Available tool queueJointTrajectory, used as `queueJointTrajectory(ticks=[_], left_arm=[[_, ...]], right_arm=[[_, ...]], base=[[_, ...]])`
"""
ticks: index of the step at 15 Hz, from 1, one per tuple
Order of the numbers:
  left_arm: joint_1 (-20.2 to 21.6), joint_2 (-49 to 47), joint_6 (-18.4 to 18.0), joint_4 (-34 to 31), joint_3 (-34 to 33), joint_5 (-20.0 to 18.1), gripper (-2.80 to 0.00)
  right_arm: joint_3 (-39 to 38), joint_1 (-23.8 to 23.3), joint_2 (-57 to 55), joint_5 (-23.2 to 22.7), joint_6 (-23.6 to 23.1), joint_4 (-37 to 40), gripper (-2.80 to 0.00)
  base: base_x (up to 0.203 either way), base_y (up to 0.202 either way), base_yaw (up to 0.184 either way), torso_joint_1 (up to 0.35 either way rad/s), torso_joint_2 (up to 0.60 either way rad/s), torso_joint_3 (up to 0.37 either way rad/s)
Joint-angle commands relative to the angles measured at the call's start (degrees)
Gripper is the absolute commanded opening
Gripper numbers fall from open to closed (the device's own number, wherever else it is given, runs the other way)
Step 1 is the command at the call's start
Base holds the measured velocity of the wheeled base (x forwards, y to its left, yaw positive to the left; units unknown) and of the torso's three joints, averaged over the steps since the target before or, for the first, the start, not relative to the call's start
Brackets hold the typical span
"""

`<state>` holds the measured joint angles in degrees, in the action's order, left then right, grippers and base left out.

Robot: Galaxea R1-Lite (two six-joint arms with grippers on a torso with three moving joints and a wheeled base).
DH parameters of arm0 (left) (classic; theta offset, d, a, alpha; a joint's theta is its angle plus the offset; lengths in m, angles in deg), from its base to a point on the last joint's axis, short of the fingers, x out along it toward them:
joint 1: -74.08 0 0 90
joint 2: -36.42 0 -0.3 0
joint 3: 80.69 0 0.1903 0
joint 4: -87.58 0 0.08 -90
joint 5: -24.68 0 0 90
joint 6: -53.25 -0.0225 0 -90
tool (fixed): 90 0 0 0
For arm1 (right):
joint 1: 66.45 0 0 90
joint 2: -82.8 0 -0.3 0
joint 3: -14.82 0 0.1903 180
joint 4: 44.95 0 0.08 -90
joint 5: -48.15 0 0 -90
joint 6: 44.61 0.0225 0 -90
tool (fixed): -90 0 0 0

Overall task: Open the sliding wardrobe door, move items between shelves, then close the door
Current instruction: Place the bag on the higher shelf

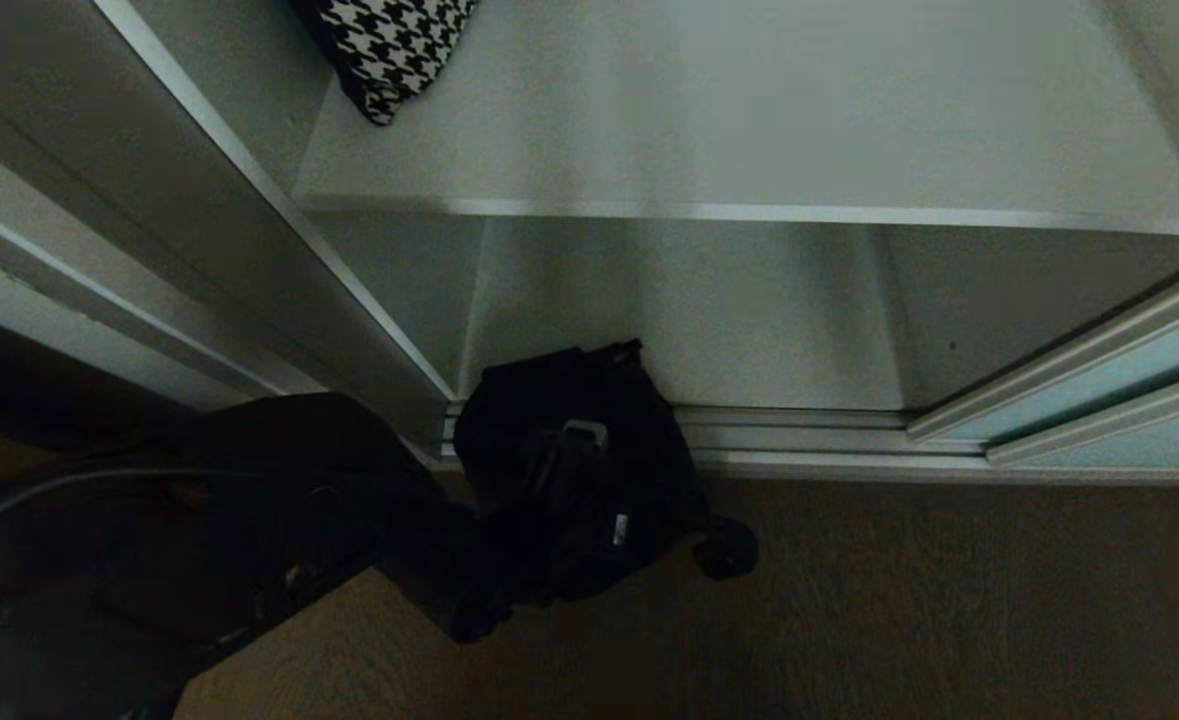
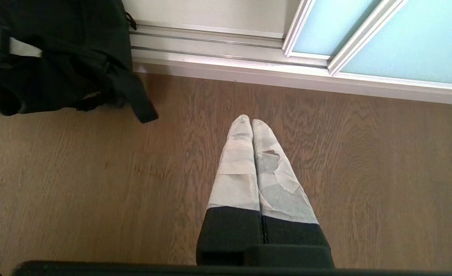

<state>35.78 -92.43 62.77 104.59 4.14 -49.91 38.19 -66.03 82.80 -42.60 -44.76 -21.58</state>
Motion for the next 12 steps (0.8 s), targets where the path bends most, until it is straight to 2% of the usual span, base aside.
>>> queueJointTrajectory(ticks=[1, 4, 7, 10, 12], left_arm=[[-1.4, 4.8, 0.1, 1.7, -5.3, 1.7, -2.8], [-3.6, 8.3, 1.4, 3.5, -12.2, 5.3, -2.8], [-4.0, 12.4, 4.2, 3.5, -13.4, 7.5, -2.8], [-4.9, 16.0, 4.0, 2.8, -13.8, 10.9, -2.8], [-4.9, 20.0, 4.3, -0.8, -14.0, 11.0, -2.8]], right_arm=[[0.0, 0.0, 0.2, 0.0, 0.0, 0.0, -2.8], [0.0, 0.0, 0.2, 0.0, 0.0, 0.0, -2.8], [0.0, 0.0, 0.2, 0.0, 0.0, 0.0, -2.8], [0.0, 0.0, 0.2, 0.0, 0.0, 0.0, -2.8], [0.0, 0.0, 0.2, 0.0, 0.0, 0.0, -2.8]], base=[[0.0, 0.0, 0.0, 0.0, 0.0, 0.0], [0.0, 0.0, 0.0, 0.0, 0.0, 0.0], [0.0, 0.0, 0.0, 0.0, 0.0, 0.0], [0.0, 0.0, 0.0, 0.0, 0.0, 0.0], [0.0, 0.0, 0.0, 0.0, 0.0, 0.0]])
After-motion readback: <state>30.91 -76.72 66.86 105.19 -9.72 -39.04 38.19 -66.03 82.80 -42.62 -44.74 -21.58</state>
